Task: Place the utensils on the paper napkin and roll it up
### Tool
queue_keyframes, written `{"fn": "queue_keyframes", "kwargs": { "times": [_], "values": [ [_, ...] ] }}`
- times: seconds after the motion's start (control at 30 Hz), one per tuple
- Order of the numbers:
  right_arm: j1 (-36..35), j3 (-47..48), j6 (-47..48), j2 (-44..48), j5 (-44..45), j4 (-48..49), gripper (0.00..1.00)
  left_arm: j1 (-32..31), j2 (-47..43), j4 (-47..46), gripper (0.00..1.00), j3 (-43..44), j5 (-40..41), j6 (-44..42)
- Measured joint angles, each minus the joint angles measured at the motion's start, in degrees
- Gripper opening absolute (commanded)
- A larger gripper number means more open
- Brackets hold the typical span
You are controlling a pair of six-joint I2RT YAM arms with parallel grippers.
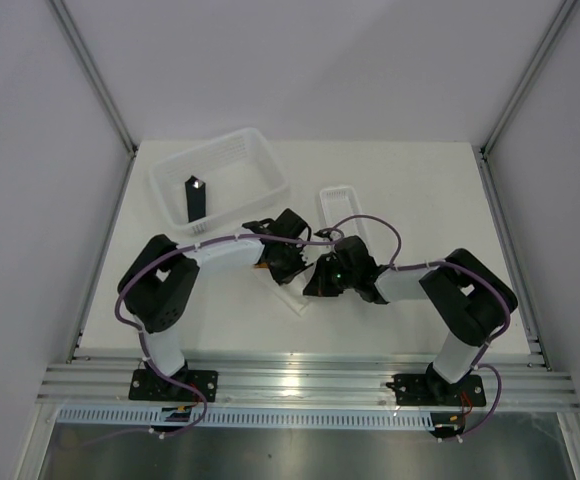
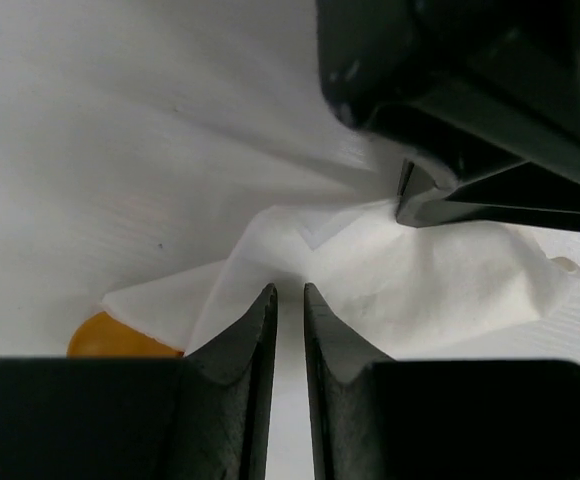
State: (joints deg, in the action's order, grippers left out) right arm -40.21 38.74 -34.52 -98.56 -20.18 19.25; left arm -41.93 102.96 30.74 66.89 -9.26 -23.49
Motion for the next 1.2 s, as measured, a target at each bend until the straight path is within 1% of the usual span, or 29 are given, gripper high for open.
{"fn": "queue_keyframes", "kwargs": {
  "times": [0.07,0.27,0.37,0.57,0.63,0.73,0.77,0.83,0.9,1.03,1.2],
  "values": [
    [0.3,-0.1,-0.9,0.0,-0.2,-0.1,0.0,0.0,0.9,-0.3,0.18,0.0,-0.4,0.0],
    [0.3,-0.4,-0.8,2.2,0.8,-3.1,0.21,-0.3,1.0,-1.1,0.17,0.0,-1.2,-0.1],
    [0.3,-1.1,-0.4,4.9,2.5,-6.5,0.26,-0.6,1.0,-1.6,0.17,-0.1,-1.6,-0.4],
    [-0.6,-3.7,2.9,13.9,4.9,-11.8,0.29,0.0,2.4,-1.9,0.17,-0.1,0.1,1.0],
    [-1.2,-4.6,3.7,17.5,5.8,-12.2,0.28,-0.1,2.4,-1.9,0.17,-0.1,0.3,1.1],
    [-1.7,-5.3,4.5,20.0,6.2,-12.3,0.17,-0.1,2.4,-1.9,0.17,-0.1,0.4,1.3],
    [-1.8,-5.6,4.8,20.4,6.2,-12.0,0.11,-0.1,2.4,-2.0,0.17,-0.1,0.5,1.5],
    [-2.6,-6.9,5.5,20.8,6.0,-10.4,0.04,-0.1,2.4,-2.0,0.17,-0.1,0.6,1.6],
    [-4.1,-8.9,6.3,20.9,4.9,-7.5,0.0,-0.1,2.4,-2.0,0.17,-0.1,0.7,1.6],
    [-7.2,-13.6,8.4,20.8,2.1,0.9,0.0,-0.1,2.4,-2.0,0.17,0.0,1.0,1.6],
    [-8.9,-14.0,11.9,20.7,1.5,6.8,0.0,-0.1,2.5,-2.1,0.17,0.0,1.2,2.0]
  ]
}}
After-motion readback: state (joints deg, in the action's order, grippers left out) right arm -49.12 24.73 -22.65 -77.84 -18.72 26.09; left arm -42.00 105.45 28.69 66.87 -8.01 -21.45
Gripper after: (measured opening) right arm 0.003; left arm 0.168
